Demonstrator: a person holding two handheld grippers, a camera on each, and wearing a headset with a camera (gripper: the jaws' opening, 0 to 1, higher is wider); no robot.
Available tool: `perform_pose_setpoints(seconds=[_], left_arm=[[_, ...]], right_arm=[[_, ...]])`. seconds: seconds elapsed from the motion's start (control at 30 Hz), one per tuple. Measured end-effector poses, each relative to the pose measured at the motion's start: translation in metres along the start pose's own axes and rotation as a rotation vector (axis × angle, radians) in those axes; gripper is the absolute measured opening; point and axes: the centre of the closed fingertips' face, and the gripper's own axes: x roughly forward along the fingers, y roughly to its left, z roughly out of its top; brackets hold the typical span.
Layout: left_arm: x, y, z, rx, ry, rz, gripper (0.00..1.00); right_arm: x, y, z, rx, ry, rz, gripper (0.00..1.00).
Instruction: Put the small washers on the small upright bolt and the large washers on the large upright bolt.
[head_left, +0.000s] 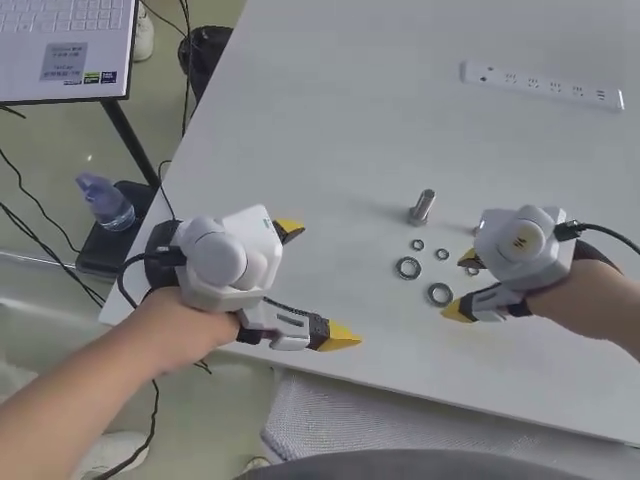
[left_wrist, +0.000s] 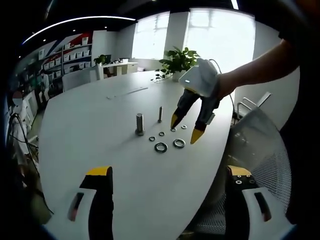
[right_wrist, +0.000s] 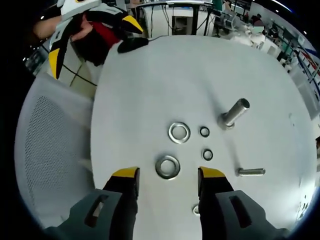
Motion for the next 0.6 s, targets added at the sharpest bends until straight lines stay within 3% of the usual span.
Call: perform_pose_setpoints(seconds=[0.2,0.6], left_arm=[[-0.001,0.005,0.002,-0.001,-0.005,0.013,0.92],[0.0,0.0,0.002,-0.001,-0.01,0.02,0.92]], right_arm=[[0.007,0.001,-0.004,-0.04,0.034,0.007,0.44],[0.017,0.004,-0.008,-0.072,0.071,0.009,0.4]])
